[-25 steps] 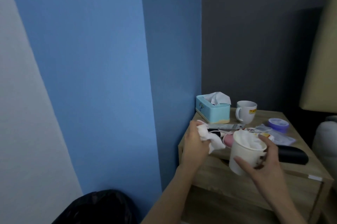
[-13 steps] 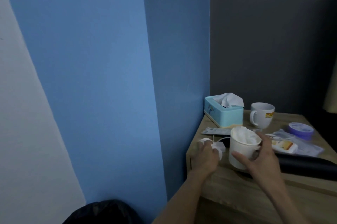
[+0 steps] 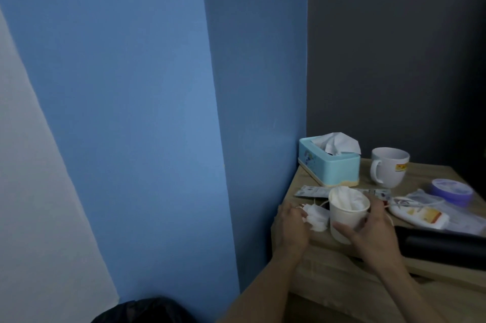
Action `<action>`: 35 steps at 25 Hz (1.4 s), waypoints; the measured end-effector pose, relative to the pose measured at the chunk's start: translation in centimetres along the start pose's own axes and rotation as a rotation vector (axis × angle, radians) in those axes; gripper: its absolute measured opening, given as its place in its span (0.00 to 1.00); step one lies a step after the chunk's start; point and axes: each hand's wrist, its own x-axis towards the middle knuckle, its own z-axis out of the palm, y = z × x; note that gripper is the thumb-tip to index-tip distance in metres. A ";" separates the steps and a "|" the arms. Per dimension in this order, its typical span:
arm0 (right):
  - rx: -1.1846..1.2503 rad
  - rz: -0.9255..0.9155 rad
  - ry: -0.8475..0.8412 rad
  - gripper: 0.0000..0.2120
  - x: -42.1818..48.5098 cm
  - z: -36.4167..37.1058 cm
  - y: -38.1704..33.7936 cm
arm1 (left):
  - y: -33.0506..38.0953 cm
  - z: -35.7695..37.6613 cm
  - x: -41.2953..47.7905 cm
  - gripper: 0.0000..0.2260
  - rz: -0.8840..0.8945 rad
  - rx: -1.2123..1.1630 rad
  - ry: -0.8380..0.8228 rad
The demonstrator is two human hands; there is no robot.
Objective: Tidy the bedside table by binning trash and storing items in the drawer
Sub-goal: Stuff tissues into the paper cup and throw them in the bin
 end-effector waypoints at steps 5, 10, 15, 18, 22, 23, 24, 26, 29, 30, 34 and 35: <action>-0.033 -0.003 -0.025 0.47 0.8 0.4 -0.6 | -0.1 -0.4 0.8 0.19 0.115 0.213 -0.170; -0.066 -0.009 0.019 0.48 -0.7 0.6 0.2 | -1.0 0.1 -1.1 0.19 0.173 -0.014 -0.133; -0.007 0.018 0.012 0.47 -0.6 0.6 0.4 | -1.3 0.3 -0.9 0.21 0.124 0.038 -0.286; 0.051 0.041 -0.030 0.56 -1.7 -0.8 -0.4 | -1.1 -1.0 -1.7 0.20 0.082 -0.219 -0.314; -0.045 -0.004 -0.010 0.46 -5.3 -4.2 -1.3 | -0.7 -3.4 -3.8 0.16 0.104 -0.285 -0.221; -0.095 -0.023 -0.003 0.40 -6.7 -5.2 -1.7 | -0.2 -4.3 -4.6 0.15 0.124 -0.260 -0.180; -0.139 -0.022 -0.011 0.34 -8.1 -6.3 -1.9 | 0.2 -5.1 -5.7 0.14 0.153 -0.225 -0.147; -0.149 0.023 -0.063 0.26 -11.7 -8.7 -2.6 | 1.6 -6.4 -8.8 0.13 0.227 -0.210 -0.143; -0.074 0.034 -0.061 0.18 -16.7 -10.5 -3.6 | 3.1 -7.6 -13.2 0.10 0.316 -0.300 -0.217; -0.056 0.019 -0.054 0.17 -18.1 -10.6 -3.8 | 3.3 -7.7 -14.0 0.10 0.317 -0.321 -0.235; -0.012 0.005 -0.054 0.14 -20.0 -11.6 -4.1 | 1.8 -6.2 -13.1 0.11 0.293 -0.275 -0.187; -0.006 0.014 -0.048 0.12 -20.3 -11.8 -3.9 | 0.9 -5.5 -12.1 0.15 0.269 -0.212 -0.161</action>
